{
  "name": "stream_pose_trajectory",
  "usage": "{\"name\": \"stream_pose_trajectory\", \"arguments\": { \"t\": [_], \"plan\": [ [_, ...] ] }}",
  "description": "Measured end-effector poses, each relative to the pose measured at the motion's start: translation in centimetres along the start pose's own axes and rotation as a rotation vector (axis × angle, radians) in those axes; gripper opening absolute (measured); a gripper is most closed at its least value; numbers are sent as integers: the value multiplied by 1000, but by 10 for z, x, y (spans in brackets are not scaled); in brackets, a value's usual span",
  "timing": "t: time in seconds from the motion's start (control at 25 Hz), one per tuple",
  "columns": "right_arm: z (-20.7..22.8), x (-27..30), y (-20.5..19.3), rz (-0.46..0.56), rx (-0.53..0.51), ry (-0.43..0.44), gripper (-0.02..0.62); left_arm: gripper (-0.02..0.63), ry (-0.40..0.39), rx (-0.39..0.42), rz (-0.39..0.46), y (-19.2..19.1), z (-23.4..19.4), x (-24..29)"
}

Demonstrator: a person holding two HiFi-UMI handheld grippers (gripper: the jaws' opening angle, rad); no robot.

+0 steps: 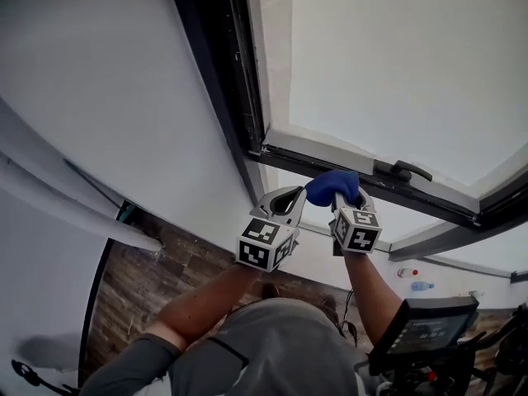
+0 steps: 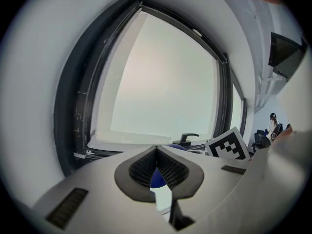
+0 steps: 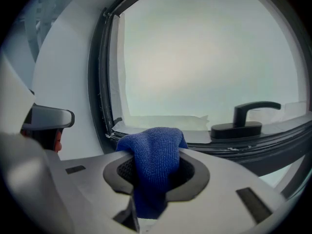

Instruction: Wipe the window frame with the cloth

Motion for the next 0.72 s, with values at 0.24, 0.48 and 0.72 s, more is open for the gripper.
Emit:
{"name": "stream_pose_trajectory", "arguments": {
  "t": [0.24,0.48,0.72],
  "plan": [
    [49,-25,5,24,22,-90,126,9,-77,11,-12,-5,36,28],
    [97,-52,9,35,30,-160,126,9,-134,22,-29,-10,74,57],
    [144,-78,18,57,48,-215,126,9,-186,41,-28,-10,119,82]
  ]
}}
Point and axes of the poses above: the fingertips, and each gripper's own axes: x forward along the fingers, z to its right, y out of its top, the point moved 1 cm from there along -x, backward along the fingers, and after that the axes turned 12 degrees about z, right-handed, at the moved point
